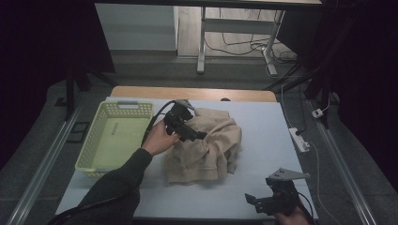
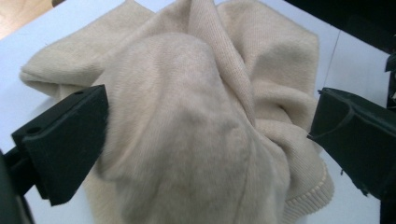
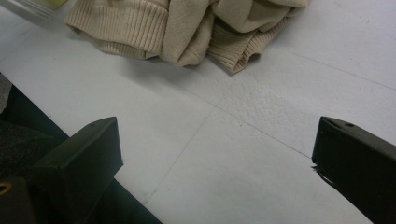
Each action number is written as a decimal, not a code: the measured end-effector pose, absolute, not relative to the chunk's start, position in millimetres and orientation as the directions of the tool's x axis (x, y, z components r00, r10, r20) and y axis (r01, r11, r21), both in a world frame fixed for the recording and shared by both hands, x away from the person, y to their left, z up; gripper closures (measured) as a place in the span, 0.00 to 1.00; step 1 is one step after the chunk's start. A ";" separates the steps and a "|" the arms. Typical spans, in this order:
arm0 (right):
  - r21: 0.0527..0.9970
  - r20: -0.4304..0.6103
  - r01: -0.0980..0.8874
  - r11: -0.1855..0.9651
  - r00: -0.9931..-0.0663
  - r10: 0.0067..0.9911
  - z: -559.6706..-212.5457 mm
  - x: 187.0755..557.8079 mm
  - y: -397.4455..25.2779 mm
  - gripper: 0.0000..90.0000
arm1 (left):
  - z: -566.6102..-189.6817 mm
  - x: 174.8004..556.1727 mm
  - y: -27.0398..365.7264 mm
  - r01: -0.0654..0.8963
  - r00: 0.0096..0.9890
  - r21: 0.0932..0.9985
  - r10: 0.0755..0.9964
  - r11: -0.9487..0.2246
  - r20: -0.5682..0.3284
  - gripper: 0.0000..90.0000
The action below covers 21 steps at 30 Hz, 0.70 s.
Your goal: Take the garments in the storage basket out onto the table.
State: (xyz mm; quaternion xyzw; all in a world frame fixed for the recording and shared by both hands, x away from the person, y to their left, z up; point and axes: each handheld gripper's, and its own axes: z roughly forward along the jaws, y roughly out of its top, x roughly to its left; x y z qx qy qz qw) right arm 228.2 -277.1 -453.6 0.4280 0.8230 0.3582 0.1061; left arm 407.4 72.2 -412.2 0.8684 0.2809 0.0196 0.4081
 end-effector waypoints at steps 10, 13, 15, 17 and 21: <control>0.678 0.130 0.630 0.379 -0.610 0.782 -453.8 228.3 -276.8 0.01 | -404.3 393.3 98.6 0.483 0.831 0.746 0.509 -0.458 -0.226 0.00; 0.677 0.130 0.631 0.379 -0.609 0.783 -453.8 228.5 -276.8 0.01 | -403.8 387.5 106.9 0.487 0.827 0.752 0.510 -0.443 -0.236 0.00; 0.675 0.130 0.633 0.379 -0.608 0.784 -453.9 228.6 -276.6 0.01 | -403.5 383.5 110.9 0.487 0.827 0.755 0.511 -0.439 -0.237 0.00; 0.675 0.130 0.633 0.379 -0.607 0.784 -454.0 228.7 -276.6 0.01 | -403.5 380.0 114.0 0.486 0.825 0.757 0.514 -0.437 -0.234 0.00; 0.674 0.130 0.635 0.378 -0.606 0.785 -454.1 228.9 -276.5 0.01 | -405.2 372.3 120.8 0.487 0.821 0.761 0.521 -0.429 -0.233 0.00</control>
